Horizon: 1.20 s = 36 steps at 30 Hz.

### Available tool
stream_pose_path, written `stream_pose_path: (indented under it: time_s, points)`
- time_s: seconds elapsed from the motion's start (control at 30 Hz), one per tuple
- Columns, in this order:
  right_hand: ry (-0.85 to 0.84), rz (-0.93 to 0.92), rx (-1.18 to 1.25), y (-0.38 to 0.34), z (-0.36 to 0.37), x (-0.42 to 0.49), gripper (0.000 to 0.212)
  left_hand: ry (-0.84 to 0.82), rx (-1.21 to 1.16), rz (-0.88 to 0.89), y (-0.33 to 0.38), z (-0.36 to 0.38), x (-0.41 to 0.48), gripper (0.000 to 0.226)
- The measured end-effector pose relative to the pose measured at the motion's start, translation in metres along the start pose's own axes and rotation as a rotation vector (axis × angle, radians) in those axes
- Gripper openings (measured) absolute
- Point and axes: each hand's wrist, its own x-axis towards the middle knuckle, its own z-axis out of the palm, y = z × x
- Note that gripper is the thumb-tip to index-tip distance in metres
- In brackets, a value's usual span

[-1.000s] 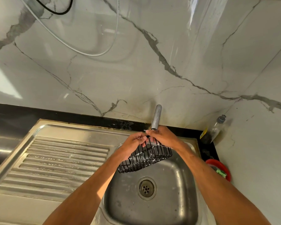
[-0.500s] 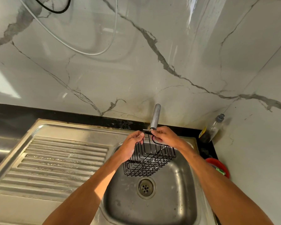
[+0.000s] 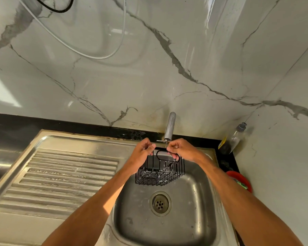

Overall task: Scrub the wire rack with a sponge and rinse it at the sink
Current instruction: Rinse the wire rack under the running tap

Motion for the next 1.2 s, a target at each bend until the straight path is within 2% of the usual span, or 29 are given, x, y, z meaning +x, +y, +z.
stream_pose_path:
  time_s: [0.1,0.3,0.47,0.6,0.8,0.93,1.03,1.1,1.2]
  points:
    - [0.028,0.026,-0.033,0.000,0.006,0.004,0.023,-0.007,0.133,0.016,-0.001,-0.006,0.001,0.017]
    - [0.031,0.016,-0.142,-0.011,0.019,0.011,0.021,-0.202,0.522,0.107,0.008,-0.001,0.008,0.011]
    - [0.064,-0.009,-0.096,-0.017,0.008,0.004,0.020,-0.118,0.415,0.041,0.014,-0.007,0.010,0.022]
    - [0.069,0.019,-0.051,-0.017,-0.001,-0.002,0.016,-0.120,0.382,0.011,0.008,-0.012,0.006,0.020]
    - [0.143,0.022,-0.111,-0.024,0.018,0.010,0.015,-0.201,0.567,0.054,0.019,0.003,0.007,0.016]
    - [0.120,0.011,0.034,-0.020,0.007,0.005,0.023,-0.160,0.388,0.025,0.015,-0.002,0.004,0.018]
    - [0.055,-0.023,0.174,-0.012,0.000,-0.006,0.019,-0.187,0.295,-0.049,0.010,-0.010,0.004,0.014]
    - [0.049,-0.026,0.170,-0.010,0.007,-0.006,0.018,-0.196,0.287,-0.076,0.008,-0.012,0.002,0.014]
    - [0.126,0.001,0.117,-0.012,0.018,0.004,0.018,-0.191,0.287,-0.054,0.009,-0.009,0.001,0.014]
